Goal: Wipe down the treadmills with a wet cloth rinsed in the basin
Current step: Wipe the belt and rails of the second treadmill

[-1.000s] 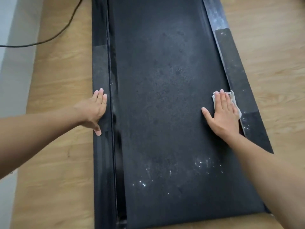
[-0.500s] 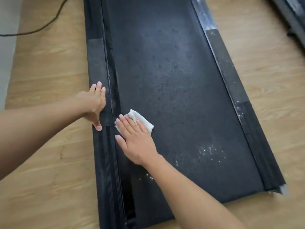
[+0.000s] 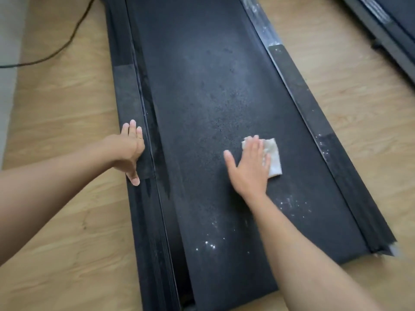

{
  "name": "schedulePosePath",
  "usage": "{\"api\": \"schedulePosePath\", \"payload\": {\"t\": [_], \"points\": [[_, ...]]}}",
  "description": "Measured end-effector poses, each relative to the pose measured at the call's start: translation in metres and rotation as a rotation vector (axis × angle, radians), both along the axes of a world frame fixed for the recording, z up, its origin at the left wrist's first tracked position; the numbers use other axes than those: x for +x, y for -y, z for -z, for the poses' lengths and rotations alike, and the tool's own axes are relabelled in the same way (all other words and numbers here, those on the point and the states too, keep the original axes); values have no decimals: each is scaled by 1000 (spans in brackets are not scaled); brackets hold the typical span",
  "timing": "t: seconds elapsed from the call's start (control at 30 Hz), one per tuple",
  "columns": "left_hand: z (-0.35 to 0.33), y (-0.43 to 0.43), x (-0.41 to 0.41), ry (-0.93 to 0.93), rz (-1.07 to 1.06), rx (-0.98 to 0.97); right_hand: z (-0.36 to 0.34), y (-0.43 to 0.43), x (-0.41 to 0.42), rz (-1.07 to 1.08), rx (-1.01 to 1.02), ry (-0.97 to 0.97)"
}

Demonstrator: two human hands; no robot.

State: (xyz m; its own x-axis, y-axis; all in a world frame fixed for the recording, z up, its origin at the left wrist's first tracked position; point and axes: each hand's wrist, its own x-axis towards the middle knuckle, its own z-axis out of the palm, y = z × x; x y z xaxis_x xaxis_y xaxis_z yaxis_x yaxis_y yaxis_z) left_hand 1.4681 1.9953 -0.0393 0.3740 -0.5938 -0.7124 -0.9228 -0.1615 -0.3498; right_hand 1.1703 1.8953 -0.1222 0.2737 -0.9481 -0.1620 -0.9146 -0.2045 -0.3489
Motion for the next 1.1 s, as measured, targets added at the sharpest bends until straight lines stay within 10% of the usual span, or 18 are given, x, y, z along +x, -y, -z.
{"api": "schedulePosePath", "payload": {"t": [0.13, 0.33, 0.47, 0.73, 1.1], "points": [[0, 3, -6, 28, -39, 30, -7, -104, 49, -390, 107, 41], [-4, 1, -6, 11, -80, 14, -70, -55, 37, -544, 459, 66], [-9, -5, -5, -31, -97, -42, -133, -25, 23, -577, 342, -34], [1, 2, -5, 10, -52, -22, -190, 18, -43, -1130, 266, -674], [4, -22, 17, -128, -85, -156, -35, -47, -20, -941, -51, -176]]}}
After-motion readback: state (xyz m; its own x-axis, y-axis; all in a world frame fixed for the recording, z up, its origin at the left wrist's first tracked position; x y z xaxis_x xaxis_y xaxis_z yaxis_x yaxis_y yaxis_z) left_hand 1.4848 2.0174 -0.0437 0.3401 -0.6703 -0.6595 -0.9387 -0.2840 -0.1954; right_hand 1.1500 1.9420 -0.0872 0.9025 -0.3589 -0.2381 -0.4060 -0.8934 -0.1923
